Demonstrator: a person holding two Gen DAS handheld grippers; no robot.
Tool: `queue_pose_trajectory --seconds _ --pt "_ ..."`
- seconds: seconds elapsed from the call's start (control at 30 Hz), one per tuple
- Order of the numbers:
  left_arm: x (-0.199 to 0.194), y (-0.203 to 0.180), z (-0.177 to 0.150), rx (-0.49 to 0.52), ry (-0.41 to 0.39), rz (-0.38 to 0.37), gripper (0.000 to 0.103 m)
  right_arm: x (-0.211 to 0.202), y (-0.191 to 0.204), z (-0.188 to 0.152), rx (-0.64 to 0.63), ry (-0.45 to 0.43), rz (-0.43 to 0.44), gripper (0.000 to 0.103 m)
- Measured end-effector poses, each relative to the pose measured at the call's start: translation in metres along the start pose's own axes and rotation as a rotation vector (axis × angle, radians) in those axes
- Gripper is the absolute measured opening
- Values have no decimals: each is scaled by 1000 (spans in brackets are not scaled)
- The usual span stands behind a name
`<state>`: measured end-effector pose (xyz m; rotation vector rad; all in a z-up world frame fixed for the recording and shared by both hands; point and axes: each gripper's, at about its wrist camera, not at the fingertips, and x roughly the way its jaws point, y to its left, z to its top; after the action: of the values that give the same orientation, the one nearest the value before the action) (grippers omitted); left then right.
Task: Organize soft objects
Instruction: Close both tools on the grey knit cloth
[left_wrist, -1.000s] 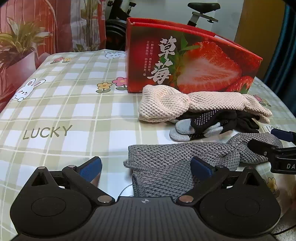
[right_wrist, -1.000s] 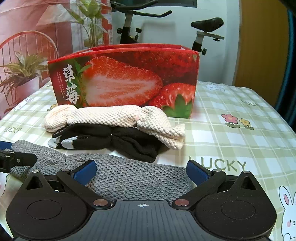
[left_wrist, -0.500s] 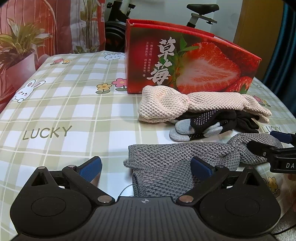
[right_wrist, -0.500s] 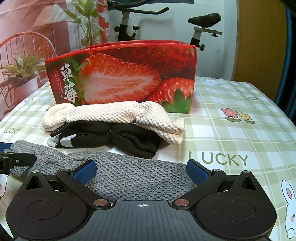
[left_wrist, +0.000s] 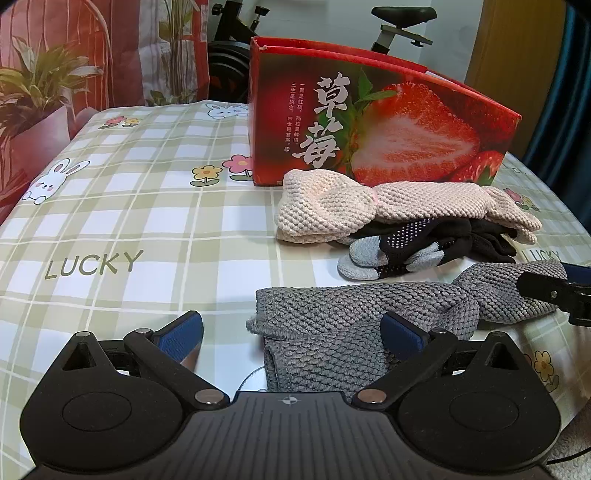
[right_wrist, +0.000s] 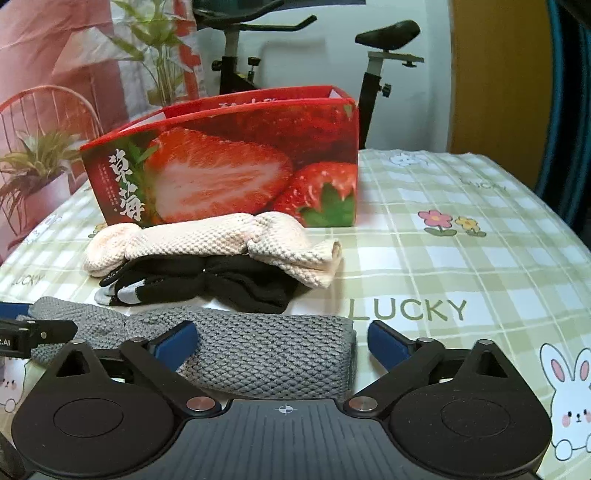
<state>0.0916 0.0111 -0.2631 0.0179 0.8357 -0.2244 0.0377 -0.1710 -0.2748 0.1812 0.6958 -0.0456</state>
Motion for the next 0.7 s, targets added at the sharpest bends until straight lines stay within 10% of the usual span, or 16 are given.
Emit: queue_pose_trajectory --seconds 0.3,0.57,0.7 --pt "-4 -1 -1 -1 3 -33 96 7 0 -5 24 31 27 79" --pt "-11 0 -1 -8 -25 -157 36 3 3 -3 31 38 96 40" --pt "-15 0 0 -13 -47 -177 24 -2 2 0 36 17 107 27"
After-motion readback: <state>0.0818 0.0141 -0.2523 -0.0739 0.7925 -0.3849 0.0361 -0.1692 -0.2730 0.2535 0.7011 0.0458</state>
